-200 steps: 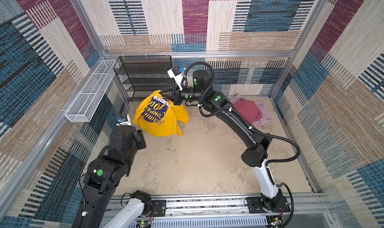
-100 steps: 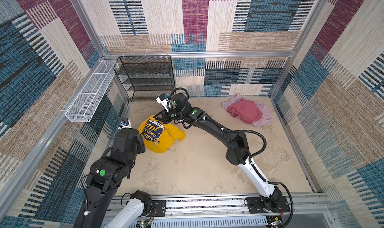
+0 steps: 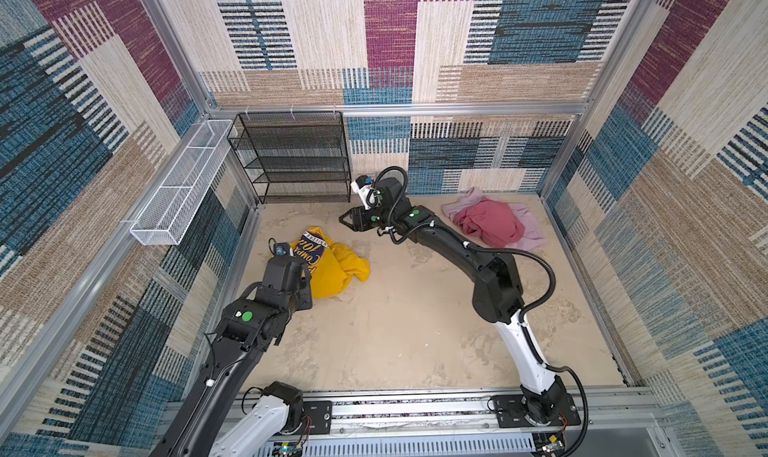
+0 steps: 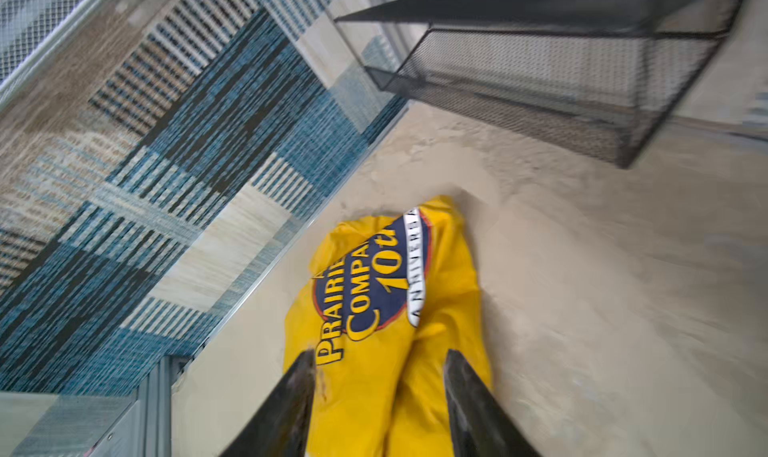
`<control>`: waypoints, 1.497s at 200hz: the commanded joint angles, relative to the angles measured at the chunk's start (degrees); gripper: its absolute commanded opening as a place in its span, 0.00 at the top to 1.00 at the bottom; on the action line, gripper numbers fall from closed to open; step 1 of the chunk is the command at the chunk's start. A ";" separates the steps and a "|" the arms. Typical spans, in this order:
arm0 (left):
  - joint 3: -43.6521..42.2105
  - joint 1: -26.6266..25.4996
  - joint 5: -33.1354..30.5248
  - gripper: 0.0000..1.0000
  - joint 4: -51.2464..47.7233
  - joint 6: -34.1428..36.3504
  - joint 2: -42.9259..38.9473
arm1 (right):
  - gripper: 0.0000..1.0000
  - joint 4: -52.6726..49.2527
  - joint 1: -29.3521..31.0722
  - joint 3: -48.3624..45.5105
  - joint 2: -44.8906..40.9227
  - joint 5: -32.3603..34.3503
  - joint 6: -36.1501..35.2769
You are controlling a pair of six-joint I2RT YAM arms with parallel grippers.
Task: Pick out a specific cloth from the pile
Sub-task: 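Carry the yellow T-shirt toward the left gripper and release it on the floor, then grasp the yellow T-shirt with the left gripper while the right gripper withdraws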
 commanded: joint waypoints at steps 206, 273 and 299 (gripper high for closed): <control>1.09 -7.23 5.22 0.57 29.88 -4.01 44.08 | 0.46 19.78 -7.25 -52.36 -39.48 8.89 1.22; 5.48 -6.75 -1.38 0.57 29.79 -2.23 51.87 | 0.46 19.84 -7.80 -51.89 -39.46 9.15 1.30; 6.26 -6.12 -0.97 0.61 30.45 -1.88 54.38 | 0.46 19.59 -7.89 -51.02 -38.63 8.66 1.37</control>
